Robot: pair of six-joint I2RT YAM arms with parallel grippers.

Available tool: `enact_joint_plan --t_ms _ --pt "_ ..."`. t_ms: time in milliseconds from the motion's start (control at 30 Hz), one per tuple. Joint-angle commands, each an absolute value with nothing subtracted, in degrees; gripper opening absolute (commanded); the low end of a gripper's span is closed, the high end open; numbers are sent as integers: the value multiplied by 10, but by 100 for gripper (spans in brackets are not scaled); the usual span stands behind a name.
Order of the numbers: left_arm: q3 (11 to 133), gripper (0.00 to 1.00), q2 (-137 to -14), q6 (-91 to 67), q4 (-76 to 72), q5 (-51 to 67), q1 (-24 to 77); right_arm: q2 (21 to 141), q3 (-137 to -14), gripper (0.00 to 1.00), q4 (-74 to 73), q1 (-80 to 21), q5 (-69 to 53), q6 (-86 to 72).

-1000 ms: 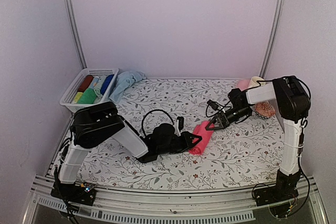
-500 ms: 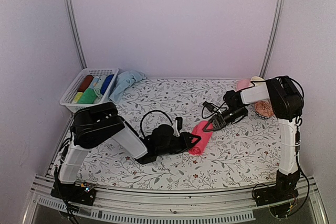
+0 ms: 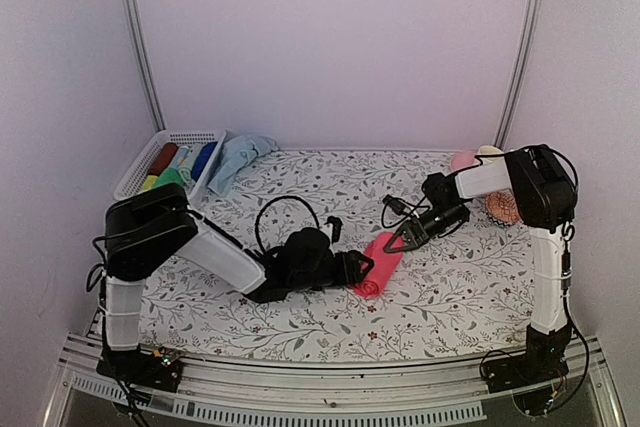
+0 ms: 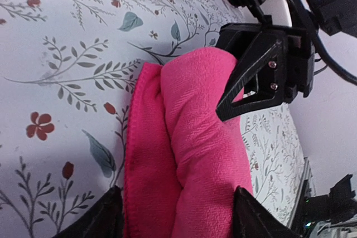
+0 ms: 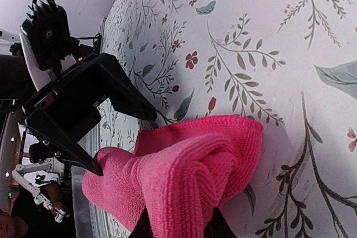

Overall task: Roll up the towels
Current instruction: Roll the towel at the center of the board, then pick up the towel from the center of the board.

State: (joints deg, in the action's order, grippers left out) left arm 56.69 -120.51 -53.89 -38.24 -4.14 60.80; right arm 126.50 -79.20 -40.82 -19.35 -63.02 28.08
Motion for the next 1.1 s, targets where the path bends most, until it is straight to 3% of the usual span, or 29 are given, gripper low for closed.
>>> enact_joint_plan --t_ms 0,567,1067 --pt "551 71 -1170 -484 -269 -84 610 1263 -788 3 -423 -197 -605 297" --pt "571 81 -1288 -587 -343 197 560 1243 -783 3 -416 -212 -575 317" --pt "601 82 -1328 -604 -316 253 555 1228 -779 3 -397 -225 -530 307"
